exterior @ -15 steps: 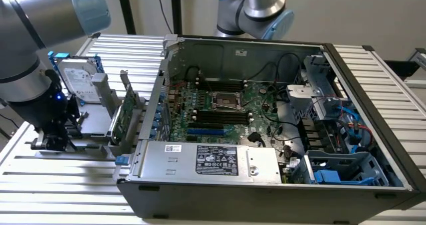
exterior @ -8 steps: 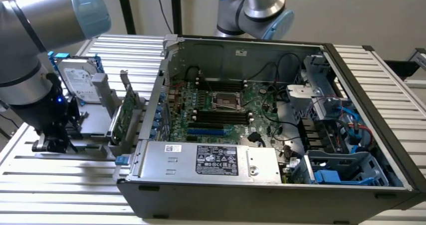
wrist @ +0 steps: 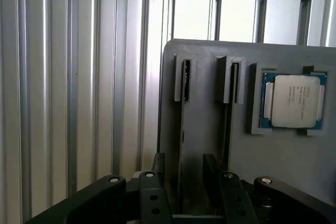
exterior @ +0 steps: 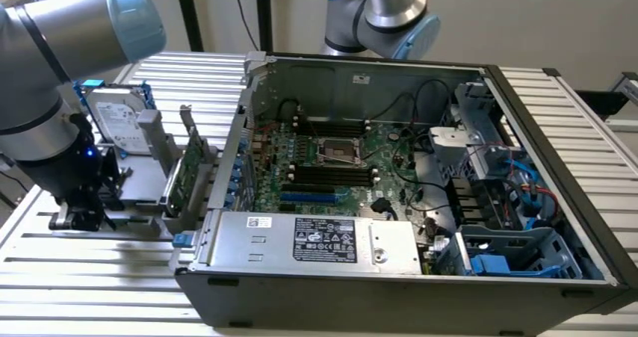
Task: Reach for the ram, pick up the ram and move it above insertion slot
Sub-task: 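Pick up the ram and move it above insertion slot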
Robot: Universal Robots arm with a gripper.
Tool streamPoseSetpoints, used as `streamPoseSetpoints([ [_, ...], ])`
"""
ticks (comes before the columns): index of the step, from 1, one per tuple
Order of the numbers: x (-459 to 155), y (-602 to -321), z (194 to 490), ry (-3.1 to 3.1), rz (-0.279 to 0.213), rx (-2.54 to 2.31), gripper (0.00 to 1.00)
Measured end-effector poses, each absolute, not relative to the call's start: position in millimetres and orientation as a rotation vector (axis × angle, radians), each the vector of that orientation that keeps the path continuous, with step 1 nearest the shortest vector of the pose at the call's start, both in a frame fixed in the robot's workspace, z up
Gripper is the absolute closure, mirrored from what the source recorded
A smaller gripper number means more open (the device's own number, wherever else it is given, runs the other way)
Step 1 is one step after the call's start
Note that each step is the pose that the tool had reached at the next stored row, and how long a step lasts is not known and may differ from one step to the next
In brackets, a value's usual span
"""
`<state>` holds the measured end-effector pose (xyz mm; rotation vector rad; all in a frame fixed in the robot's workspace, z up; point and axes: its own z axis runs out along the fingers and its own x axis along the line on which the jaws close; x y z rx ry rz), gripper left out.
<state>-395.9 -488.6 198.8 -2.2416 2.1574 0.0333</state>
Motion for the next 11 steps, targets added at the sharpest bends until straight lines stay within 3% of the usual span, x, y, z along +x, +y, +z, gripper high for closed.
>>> streamPoseSetpoints([
  [4, -395.8, -488.6, 197.8, 2.157, 0.033, -2.241, 0.60],
  [6, -395.8, -488.6, 197.5, 2.157, 0.033, -2.242, 0.73],
  [11, -395.8, -488.6, 197.5, 2.157, 0.033, -2.241, 0.79],
])
